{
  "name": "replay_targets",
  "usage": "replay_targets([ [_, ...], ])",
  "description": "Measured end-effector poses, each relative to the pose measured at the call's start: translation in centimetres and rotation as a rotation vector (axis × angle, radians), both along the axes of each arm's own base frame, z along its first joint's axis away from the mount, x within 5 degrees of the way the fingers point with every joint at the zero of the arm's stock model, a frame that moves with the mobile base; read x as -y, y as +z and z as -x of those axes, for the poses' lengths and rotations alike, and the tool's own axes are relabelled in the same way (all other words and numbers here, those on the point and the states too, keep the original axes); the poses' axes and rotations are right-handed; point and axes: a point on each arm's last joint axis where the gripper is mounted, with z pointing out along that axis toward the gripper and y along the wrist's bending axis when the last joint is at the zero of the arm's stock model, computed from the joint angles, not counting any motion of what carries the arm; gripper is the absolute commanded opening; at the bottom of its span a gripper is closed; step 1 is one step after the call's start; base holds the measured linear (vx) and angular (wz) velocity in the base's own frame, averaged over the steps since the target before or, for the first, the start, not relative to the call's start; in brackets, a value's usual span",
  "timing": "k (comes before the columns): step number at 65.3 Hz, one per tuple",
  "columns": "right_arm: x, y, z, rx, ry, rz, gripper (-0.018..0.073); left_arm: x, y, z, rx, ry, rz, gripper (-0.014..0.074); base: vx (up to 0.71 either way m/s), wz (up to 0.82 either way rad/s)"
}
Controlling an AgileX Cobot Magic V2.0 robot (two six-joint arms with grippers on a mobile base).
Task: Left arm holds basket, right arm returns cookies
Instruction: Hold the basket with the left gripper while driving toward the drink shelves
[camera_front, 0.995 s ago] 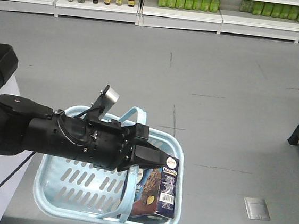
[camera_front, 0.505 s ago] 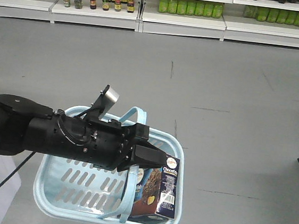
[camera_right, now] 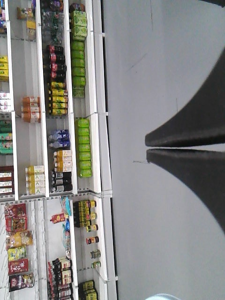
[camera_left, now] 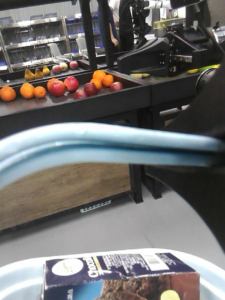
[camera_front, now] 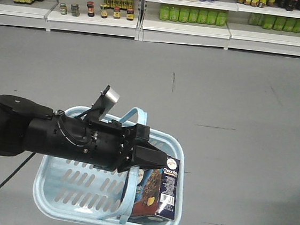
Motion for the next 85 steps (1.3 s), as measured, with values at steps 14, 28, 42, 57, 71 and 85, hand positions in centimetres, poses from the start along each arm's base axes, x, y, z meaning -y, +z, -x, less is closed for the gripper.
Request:
replay_targets([
  [14, 0.0, 0.0, 0.0, 0.0, 0.0, 0.0, -0.0008, 0.0, -0.01, 0.0, 0.001, 0.0, -0.001, -0.0006, 0.34, -0.02],
  [28, 0.0, 0.0, 0.0, 0.0, 0.0, 0.0, -0.0008, 0.0, 0.01, 0.0, 0.0, 0.0, 0.0, -0.0006, 0.34, -0.04],
  [42, 0.0, 0.0, 0.0, 0.0, 0.0, 0.0, -0.0008, 0.0, 0.0, 0.0, 0.0, 0.001, 0.0, -0.0006, 0.34, -0.02],
  [57, 0.0, 0.0, 0.0, 0.0, 0.0, 0.0, -0.0008, 0.0, 0.0, 0.0, 0.0, 0.001, 0.0, -0.0006, 0.35, 0.01],
  [71, 0.0, 0.0, 0.0, 0.0, 0.0, 0.0, -0.0008, 0.0, 0.0, 0.0, 0.0, 0.001, 0.0, -0.0006, 0.34, 0.02],
  [85, 0.0, 0.0, 0.0, 0.0, 0.0, 0.0, -0.0008, 0.0, 0.0, 0.0, 0.0, 0.001, 0.0, -0.0006, 0.33, 0.01],
])
